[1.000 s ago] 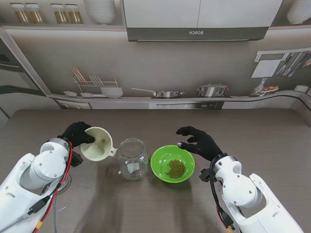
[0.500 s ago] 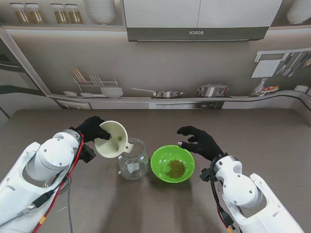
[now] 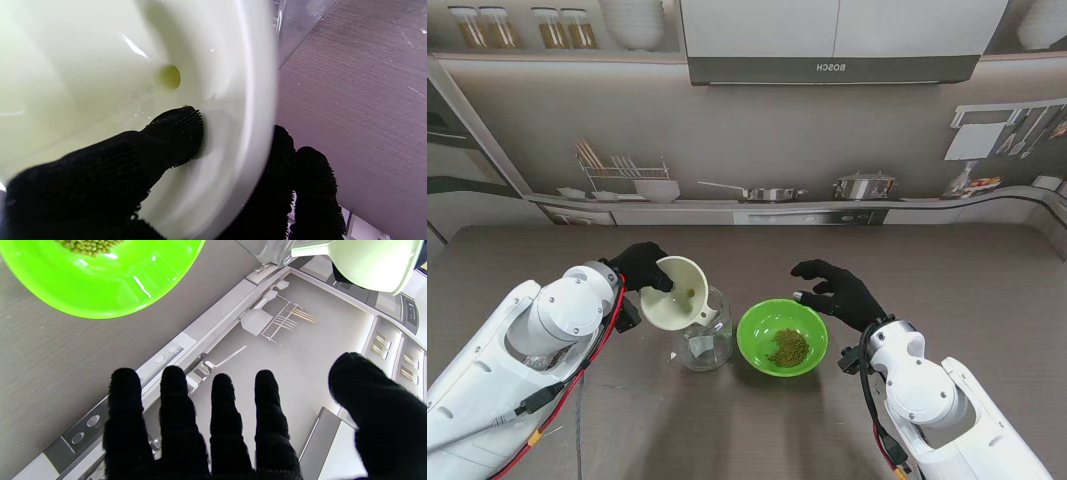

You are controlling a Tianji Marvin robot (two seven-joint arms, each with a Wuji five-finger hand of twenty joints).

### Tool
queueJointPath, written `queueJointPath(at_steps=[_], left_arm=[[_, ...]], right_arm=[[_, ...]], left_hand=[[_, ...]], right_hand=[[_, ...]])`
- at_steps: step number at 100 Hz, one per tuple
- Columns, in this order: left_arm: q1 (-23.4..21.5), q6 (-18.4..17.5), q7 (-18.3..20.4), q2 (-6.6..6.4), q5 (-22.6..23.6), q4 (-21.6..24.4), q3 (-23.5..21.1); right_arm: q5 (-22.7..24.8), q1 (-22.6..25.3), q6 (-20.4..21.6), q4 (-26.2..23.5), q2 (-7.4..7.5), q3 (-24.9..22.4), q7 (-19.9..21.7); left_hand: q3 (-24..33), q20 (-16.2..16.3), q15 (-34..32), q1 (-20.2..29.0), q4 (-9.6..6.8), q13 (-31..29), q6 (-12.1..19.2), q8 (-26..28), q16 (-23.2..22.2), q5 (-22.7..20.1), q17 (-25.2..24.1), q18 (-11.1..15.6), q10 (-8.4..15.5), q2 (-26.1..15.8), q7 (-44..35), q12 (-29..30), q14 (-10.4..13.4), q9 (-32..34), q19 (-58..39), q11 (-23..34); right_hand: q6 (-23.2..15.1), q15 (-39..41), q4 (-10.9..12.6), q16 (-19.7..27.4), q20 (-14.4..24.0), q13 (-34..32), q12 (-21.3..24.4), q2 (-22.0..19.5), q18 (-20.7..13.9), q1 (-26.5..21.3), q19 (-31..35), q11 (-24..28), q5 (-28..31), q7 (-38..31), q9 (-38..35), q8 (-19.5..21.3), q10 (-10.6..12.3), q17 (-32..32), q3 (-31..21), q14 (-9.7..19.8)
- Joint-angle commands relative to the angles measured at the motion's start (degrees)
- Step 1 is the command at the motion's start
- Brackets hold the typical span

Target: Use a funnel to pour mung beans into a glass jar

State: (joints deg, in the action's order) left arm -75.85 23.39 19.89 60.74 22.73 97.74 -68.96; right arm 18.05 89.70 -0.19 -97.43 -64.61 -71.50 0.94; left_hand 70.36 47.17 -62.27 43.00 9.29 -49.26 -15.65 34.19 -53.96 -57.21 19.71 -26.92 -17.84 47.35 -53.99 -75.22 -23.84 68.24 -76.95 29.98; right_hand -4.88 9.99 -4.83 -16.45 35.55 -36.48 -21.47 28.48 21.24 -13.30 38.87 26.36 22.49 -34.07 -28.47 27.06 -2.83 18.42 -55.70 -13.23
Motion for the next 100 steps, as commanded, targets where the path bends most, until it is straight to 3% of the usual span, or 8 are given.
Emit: queueJointPath(at_steps=[1,31,67,79,89,94,100], left_arm=[[1.04,0.3,1.56,0.28,-0.1,-0.71,0.45],[4.45,-0.64,2.36,0.25,0.82,-4.95,4.09],[6.02,-4.52,3.52,-0.06,2.19,-7.45,5.89],[6.38,-5.43,4.16,-0.18,2.11,-7.82,6.14],[6.56,-6.06,4.23,-0.19,2.06,-8.06,6.28],[6.63,-6.26,4.21,-0.18,2.06,-8.19,6.33],[6.69,-6.39,4.15,-0.15,2.0,-8.31,6.4]], right_arm=[[-0.04,0.26,0.0,-0.15,-0.18,0.05,0.87],[-0.33,0.27,-0.1,-0.18,-0.22,0.0,0.83],[-0.72,0.3,-0.23,-0.21,-0.3,-0.08,0.69],[-0.77,0.29,-0.23,-0.21,-0.29,-0.11,0.73],[-0.82,0.3,-0.27,-0.21,-0.31,-0.14,0.71],[-0.88,0.3,-0.32,-0.2,-0.32,-0.15,0.68],[-1.06,0.31,-0.36,-0.21,-0.34,-0.15,0.7]], left_hand=[[4.46,0.45,0.81,2.47,-1.12,0.96,4.04,1.36,0.69,-3.68,-0.71,3.09,-0.42,-0.55,-3.98,-0.7,-1.14,-0.93,-0.87,-0.75],[1.32,0.04,1.74,3.15,-0.79,1.28,4.54,-0.37,1.51,-2.79,-0.54,3.44,0.09,-2.58,-2.3,-0.13,-0.53,-1.42,-1.0,-1.88],[-9.31,-0.93,5.16,4.54,-0.86,2.53,7.32,-3.49,3.47,-0.71,-0.58,4.83,1.63,-8.36,2.38,2.4,1.41,-4.05,-0.83,-3.61],[-17.19,-0.99,6.32,2.29,-1.62,4.07,6.77,-0.81,3.22,2.96,-1.76,5.41,1.12,-10.11,6.74,6.39,1.45,-8.39,0.28,-0.71],[-20.46,-0.82,6.71,1.15,-1.49,4.51,6.27,-0.04,3.12,4.82,-2.07,5.62,1.01,-10.57,9.29,10.79,1.58,-9.8,0.71,-0.16],[-22.19,-0.73,7.05,0.77,-1.79,4.81,5.89,0.31,3.15,5.62,-2.23,5.73,0.87,-10.94,11.13,17.07,1.51,-10.88,0.97,1.5],[-22.85,-0.73,7.11,0.3,-1.62,4.84,5.7,0.26,3.16,5.94,-2.3,5.74,0.73,-11.18,11.54,17.86,1.48,-10.99,1.05,1.56]], right_hand=[[0.21,-0.39,1.34,-0.44,0.89,-0.48,0.62,-1.3,-0.99,1.84,-0.75,0.38,0.08,-0.91,1.37,-0.89,-0.71,-0.7,-0.83,0.46],[0.45,-0.33,1.32,-0.46,0.93,-0.59,0.63,-1.31,-0.92,1.84,-0.82,0.43,0.15,-1.07,1.31,-0.91,-0.85,-0.7,-0.86,0.46],[0.83,-0.25,1.33,-0.47,0.98,-0.7,0.63,-1.41,-1.02,1.72,-0.87,0.51,0.2,-1.24,1.22,-0.95,-1.07,-0.71,-0.97,0.55],[0.98,-0.21,1.32,-0.48,1.0,-0.78,0.64,-1.43,-1.01,1.73,-0.85,0.52,0.16,-1.29,1.2,-0.97,-1.14,-0.64,-0.99,0.45],[1.0,-0.19,1.32,-0.48,1.01,-0.81,0.64,-1.5,-1.03,1.73,-0.84,0.53,0.18,-1.37,1.17,-0.97,-1.22,-0.61,-1.04,0.41],[1.11,-0.16,1.32,-0.5,1.01,-0.89,0.64,-1.47,-1.06,1.7,-0.87,0.56,0.23,-1.4,1.09,-0.98,-1.25,-0.65,-1.07,0.4],[1.18,-0.17,1.32,-0.49,1.01,-0.86,0.64,-1.5,-1.06,1.68,-0.9,0.57,0.2,-1.44,1.11,-0.99,-1.2,-0.67,-1.1,0.41]])
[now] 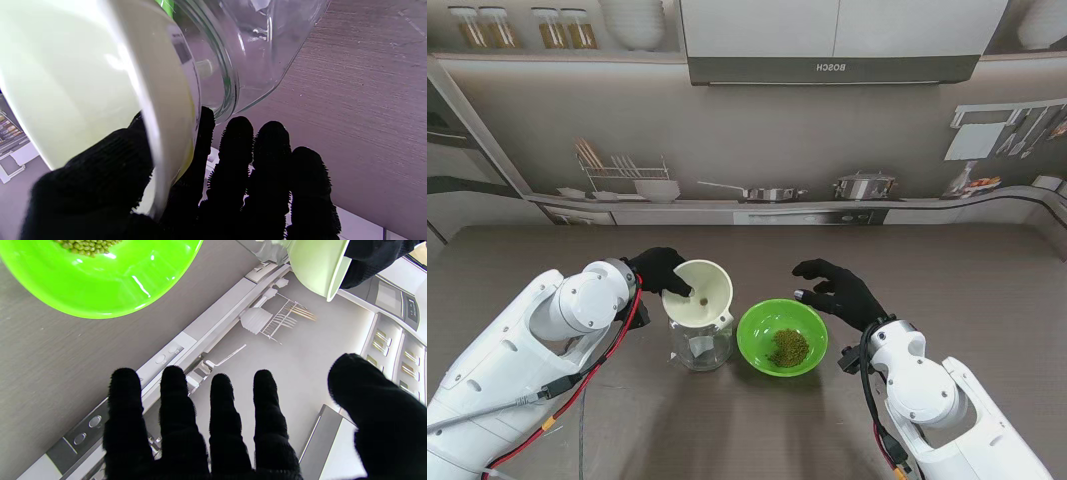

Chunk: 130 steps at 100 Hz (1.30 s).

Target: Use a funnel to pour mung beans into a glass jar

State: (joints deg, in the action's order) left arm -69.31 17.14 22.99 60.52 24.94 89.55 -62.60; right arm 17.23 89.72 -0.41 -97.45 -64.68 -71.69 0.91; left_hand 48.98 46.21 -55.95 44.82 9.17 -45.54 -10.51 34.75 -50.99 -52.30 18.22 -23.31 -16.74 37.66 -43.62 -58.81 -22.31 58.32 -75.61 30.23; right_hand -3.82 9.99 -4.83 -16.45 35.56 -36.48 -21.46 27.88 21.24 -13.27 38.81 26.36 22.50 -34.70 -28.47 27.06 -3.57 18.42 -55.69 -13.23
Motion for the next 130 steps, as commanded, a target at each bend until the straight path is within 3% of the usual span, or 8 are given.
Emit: queueJointPath(at_steps=[1,21,48,73,130], left_arm=[[0.16,-0.16,1.04,0.07,-0.23,-0.13,0.05],[0.22,-1.02,1.28,-0.08,0.89,-0.38,0.25],[-0.4,-2.49,1.14,-0.25,2.83,-0.07,-0.3],[-0.89,-3.21,1.27,-0.39,3.95,0.33,-0.82],[-1.5,-3.87,1.54,-0.41,2.72,1.01,-1.52]], right_arm=[[-0.27,0.29,-0.15,-0.2,-0.27,0.04,0.74],[-0.46,0.27,-0.14,-0.16,-0.28,0.06,0.78],[-0.62,0.25,-0.28,-0.18,-0.28,0.06,0.87],[-0.8,0.2,-0.31,-0.17,-0.27,0.17,1.0],[-1.08,0.11,-0.53,-0.13,-0.29,0.16,1.1]], left_hand=[[-1.59,0.23,0.8,-1.56,-1.49,1.12,0.54,-0.32,0.19,1.03,-0.83,2.13,-0.35,-1.55,1.21,1.5,-0.05,-1.07,-0.26,1.3],[-4.32,0.21,1.55,-3.56,-2.36,1.51,-0.55,-0.03,0.4,1.67,-1.27,2.18,-0.53,-4.2,6.79,2.71,-0.23,-1.82,0.41,1.37],[-5.27,0.58,4.34,-8.12,-5.38,3.71,-1.83,0.37,1.19,2.91,-3.0,2.34,-0.39,-8.91,17.89,4.16,-0.24,-3.89,1.93,-0.61],[-5.51,0.66,6.01,-9.06,-6.77,4.27,-2.7,-1.14,1.9,2.73,-3.47,2.45,-0.67,-10.63,21.55,5.43,-0.41,-4.45,2.82,-1.79],[-6.24,0.69,6.91,-9.2,-6.87,4.18,-2.43,-1.71,2.5,2.3,-3.39,2.31,-0.6,-10.93,22.13,6.18,-0.42,-4.43,3.25,-2.17]], right_hand=[[0.14,-0.16,1.31,-0.49,0.99,-0.86,0.63,-0.92,-1.06,1.66,-0.84,0.58,0.28,-0.85,1.09,-0.98,-0.48,-0.67,-1.11,0.35],[0.31,-0.12,1.3,-0.51,1.02,-0.95,0.64,-0.93,-1.04,1.64,-0.83,0.61,0.27,-0.98,0.93,-1.03,-0.53,-0.62,-1.15,0.25],[0.45,-0.07,1.3,-0.52,1.04,-1.03,0.65,-1.0,-1.06,1.58,-0.85,0.62,0.33,-1.11,0.83,-1.1,-0.6,-0.56,-1.21,0.23],[0.61,0.01,1.28,-0.56,1.04,-1.17,0.63,-1.01,-1.03,1.62,-0.87,0.66,0.3,-1.2,0.76,-1.18,-0.64,-0.55,-1.2,0.1],[0.83,0.09,1.27,-0.58,1.03,-1.29,0.63,-1.04,-1.05,1.53,-0.79,0.7,0.34,-1.41,0.72,-1.31,-0.66,-0.46,-1.27,0.16]])
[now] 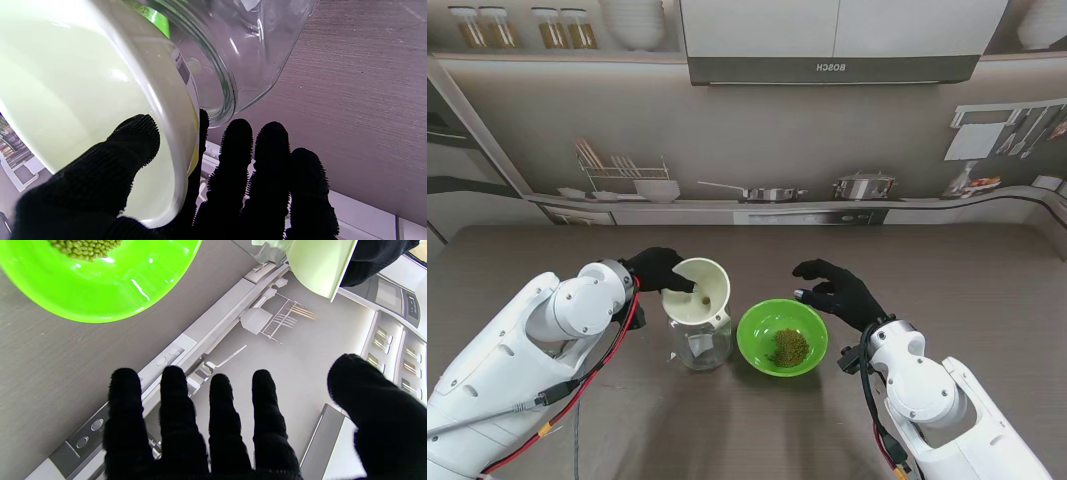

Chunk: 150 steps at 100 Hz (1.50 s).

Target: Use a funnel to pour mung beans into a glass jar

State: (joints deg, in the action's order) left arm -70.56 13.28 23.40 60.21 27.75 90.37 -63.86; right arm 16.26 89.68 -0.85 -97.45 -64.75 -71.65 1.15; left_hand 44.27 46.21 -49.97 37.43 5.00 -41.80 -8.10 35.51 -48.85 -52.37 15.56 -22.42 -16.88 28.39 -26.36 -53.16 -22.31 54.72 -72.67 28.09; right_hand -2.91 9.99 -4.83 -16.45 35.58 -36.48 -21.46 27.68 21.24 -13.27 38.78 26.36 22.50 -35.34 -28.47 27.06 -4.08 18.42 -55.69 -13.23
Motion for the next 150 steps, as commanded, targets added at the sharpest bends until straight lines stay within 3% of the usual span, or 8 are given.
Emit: queueJointPath(at_steps=[1,34,62,104,150], left_arm=[[-0.28,-0.01,1.14,-0.11,-0.09,0.23,-0.28],[-0.78,0.02,1.25,-0.16,0.0,1.31,-1.01],[-0.79,-0.52,1.47,-0.25,0.42,1.48,-1.12],[-2.58,-1.33,1.32,-0.38,1.58,3.16,-2.73],[-6.2,-3.1,-2.3,0.25,0.93,6.4,-6.66]], right_arm=[[-0.12,0.16,-0.09,-0.13,-0.22,0.12,0.85],[-0.48,0.02,-0.1,0.0,-0.27,0.22,0.84],[-0.61,-0.01,-0.06,0.05,-0.3,0.22,0.77],[-0.66,0.03,-0.02,-0.03,-0.29,0.25,0.84],[-0.66,0.03,0.01,0.04,-0.27,0.34,0.9]], left_hand=[[-1.56,0.69,0.93,-1.85,-2.7,0.44,-4.83,-2.47,0.36,2.36,-0.72,1.42,-0.4,-1.72,4.87,0.54,-0.44,-0.85,0.31,-0.04],[-4.21,0.75,1.72,-3.45,-2.19,1.01,-4.72,-2.86,0.7,2.6,-0.71,1.42,-0.56,-2.02,5.45,1.22,-0.65,-1.44,0.34,-1.03],[-8.19,0.01,7.32,-2.96,-2.36,2.77,-4.97,-4.79,3.68,3.54,-1.75,1.33,-0.71,-2.85,8.21,4.8,-0.99,-2.53,2.49,-4.58],[-13.14,-7.08,27.8,-2.89,-2.68,10.54,-5.33,-14.88,16.35,12.11,-8.05,1.7,-0.74,-3.96,17.87,23.0,-1.9,-8.59,19.43,-18.13],[-18.68,-14.67,40.6,-2.65,-3.21,18.99,-3.1,-18.73,26.61,17.59,-11.39,3.44,0.67,-6.22,19.85,35.18,-0.35,-18.0,39.96,-23.38]], right_hand=[[-0.07,0.1,1.27,-0.58,1.01,-1.31,0.63,-0.85,-1.06,1.52,-0.76,0.7,0.35,-0.78,0.71,-1.3,-0.17,-0.46,-1.28,0.13],[0.05,0.13,1.26,-0.6,0.99,-1.33,0.62,-0.87,-1.09,1.45,-0.77,0.75,0.26,-0.83,0.69,-1.38,-0.24,-0.52,-1.33,0.2],[0.04,0.16,1.23,-0.62,0.98,-1.41,0.62,-0.77,-1.06,1.38,-0.76,0.75,0.31,-0.92,0.72,-1.41,-0.24,-0.5,-1.38,0.1],[-0.01,0.15,1.21,-0.63,0.97,-1.4,0.61,-0.76,-1.04,1.37,-0.76,0.78,0.24,-1.01,0.71,-1.46,-0.24,-0.45,-1.4,0.11],[0.05,0.16,1.2,-0.64,0.96,-1.4,0.62,-0.74,-1.05,1.35,-0.78,0.77,0.26,-1.04,0.75,-1.51,-0.21,-0.46,-1.41,0.12]])
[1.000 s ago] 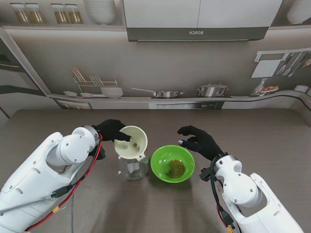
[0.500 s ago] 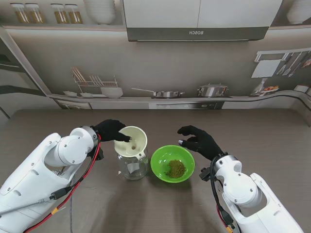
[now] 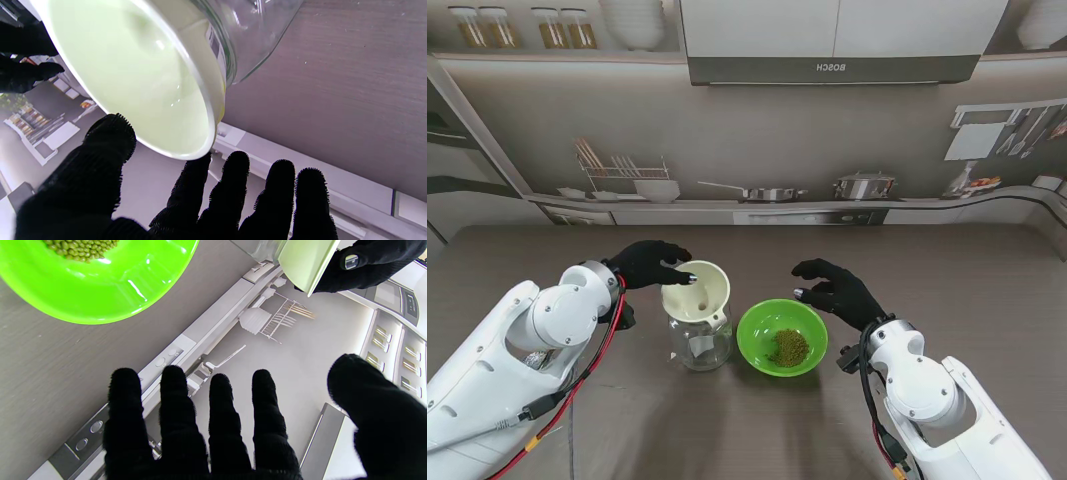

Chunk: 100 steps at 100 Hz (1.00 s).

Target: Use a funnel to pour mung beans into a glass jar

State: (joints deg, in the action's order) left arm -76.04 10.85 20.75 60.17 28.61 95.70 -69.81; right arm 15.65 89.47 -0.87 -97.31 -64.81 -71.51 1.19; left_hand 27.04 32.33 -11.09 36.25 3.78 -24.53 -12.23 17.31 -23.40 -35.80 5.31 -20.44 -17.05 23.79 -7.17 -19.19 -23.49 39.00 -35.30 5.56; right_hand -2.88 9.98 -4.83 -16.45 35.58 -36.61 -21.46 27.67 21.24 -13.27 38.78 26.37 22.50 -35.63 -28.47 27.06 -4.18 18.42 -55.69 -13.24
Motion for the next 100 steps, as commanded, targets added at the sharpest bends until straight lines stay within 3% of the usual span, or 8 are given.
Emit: queueJointPath(at_steps=[1,30,48,83,100], left_arm=[[-0.86,-0.83,0.17,0.33,0.12,1.16,-0.85],[-5.3,-5.89,-3.29,0.93,-2.17,4.09,-4.96],[-8.9,-10.61,-4.08,0.9,-3.02,5.88,-7.14],[-16.87,-19.31,-12.07,2.15,-4.02,8.22,-10.36],[-19.12,-20.95,-12.85,2.34,-5.53,9.17,-11.05]], right_arm=[[-0.05,0.24,0.03,-0.1,-0.2,0.2,0.86],[-0.03,0.16,0.15,0.02,-0.18,0.37,0.93],[-0.03,0.07,0.67,0.15,-0.13,0.61,1.11],[0.27,-0.1,1.24,0.26,-0.07,1.39,1.18],[0.36,-0.11,1.29,0.26,-0.04,1.67,1.28]], left_hand=[[-1.47,-0.81,1.78,-1.48,-2.0,1.79,1.05,-0.53,1.21,1.01,-1.16,1.47,1.0,-1.67,0.67,1.25,0.9,-2.3,2.7,-0.85],[-0.71,-2.49,3.87,-0.65,-2.11,3.73,1.71,-0.56,3.1,0.74,-0.77,2.34,2.32,-1.53,0.39,3.01,2.01,-3.99,12.0,-1.09],[0.2,-1.21,4.58,-0.4,-2.04,4.9,2.09,-0.63,3.73,1.16,0.94,2.75,3.16,-1.46,0.51,3.48,2.76,-4.92,19.82,-1.15],[2.31,-0.2,5.33,0.71,-2.16,5.79,2.08,-0.3,4.46,0.75,0.35,3.76,3.85,-0.53,0.16,3.79,3.92,-5.27,22.43,-1.25],[3.13,-0.22,5.75,0.98,-2.12,6.73,2.01,-0.39,4.86,1.76,0.24,4.62,3.92,-0.48,0.6,4.17,4.16,-6.72,23.3,-1.77]], right_hand=[[0.01,0.16,1.2,-0.64,0.96,-1.24,0.62,-0.71,-1.06,1.34,-0.76,0.77,0.25,-0.76,0.71,-1.51,-0.1,-0.42,-1.41,0.13],[0.0,0.1,1.18,-0.62,0.97,-1.13,0.63,-0.54,-1.06,1.34,-0.76,0.71,0.05,-0.65,0.85,-1.57,-0.09,-0.48,-1.35,0.28],[-0.12,0.06,1.15,-0.6,0.97,-1.02,0.65,-0.37,-1.03,1.34,-0.81,0.67,-0.1,-0.59,0.89,-1.6,0.04,-0.6,-1.28,0.33],[-0.12,0.09,1.14,-0.59,1.01,-1.09,0.61,-0.26,-1.07,1.34,-0.81,0.74,-0.13,-0.62,0.83,-1.59,0.06,-0.55,-1.22,0.44],[-0.16,0.09,1.14,-0.58,1.03,-1.07,0.61,-0.26,-1.08,1.37,-0.83,0.7,-0.2,-0.61,0.92,-1.59,0.09,-0.58,-1.2,0.47]])
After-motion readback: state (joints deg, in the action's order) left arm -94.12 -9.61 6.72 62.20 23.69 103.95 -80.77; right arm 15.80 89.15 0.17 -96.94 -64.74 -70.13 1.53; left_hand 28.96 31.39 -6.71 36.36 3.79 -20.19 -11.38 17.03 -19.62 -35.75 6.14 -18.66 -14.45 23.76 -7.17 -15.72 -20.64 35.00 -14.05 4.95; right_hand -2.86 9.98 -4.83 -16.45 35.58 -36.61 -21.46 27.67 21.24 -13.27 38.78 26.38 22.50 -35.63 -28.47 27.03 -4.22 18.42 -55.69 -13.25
